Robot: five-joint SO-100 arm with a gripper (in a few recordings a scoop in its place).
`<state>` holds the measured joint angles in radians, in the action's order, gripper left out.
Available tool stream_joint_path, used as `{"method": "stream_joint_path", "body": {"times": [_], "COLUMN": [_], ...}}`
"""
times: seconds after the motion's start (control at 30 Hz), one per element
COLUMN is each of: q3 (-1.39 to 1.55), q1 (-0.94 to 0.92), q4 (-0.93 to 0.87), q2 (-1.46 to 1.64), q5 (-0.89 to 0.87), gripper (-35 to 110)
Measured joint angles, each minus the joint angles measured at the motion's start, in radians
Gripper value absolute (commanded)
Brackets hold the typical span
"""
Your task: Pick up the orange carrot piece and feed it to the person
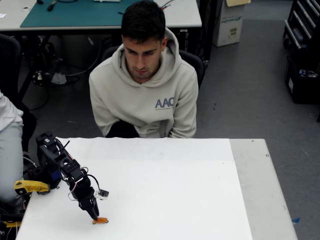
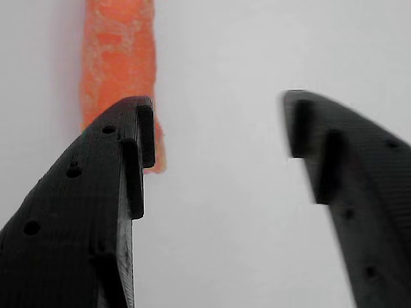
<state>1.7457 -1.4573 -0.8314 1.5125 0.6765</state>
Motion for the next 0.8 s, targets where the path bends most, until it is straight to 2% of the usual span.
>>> {"method": "stream_joint_path", "body": {"times": [0.8], "q3": [-0.003], "q1": [0.026], "q4": [0.000], "q2": [-0.123], "q5": [0.000], "gripper": [23]}}
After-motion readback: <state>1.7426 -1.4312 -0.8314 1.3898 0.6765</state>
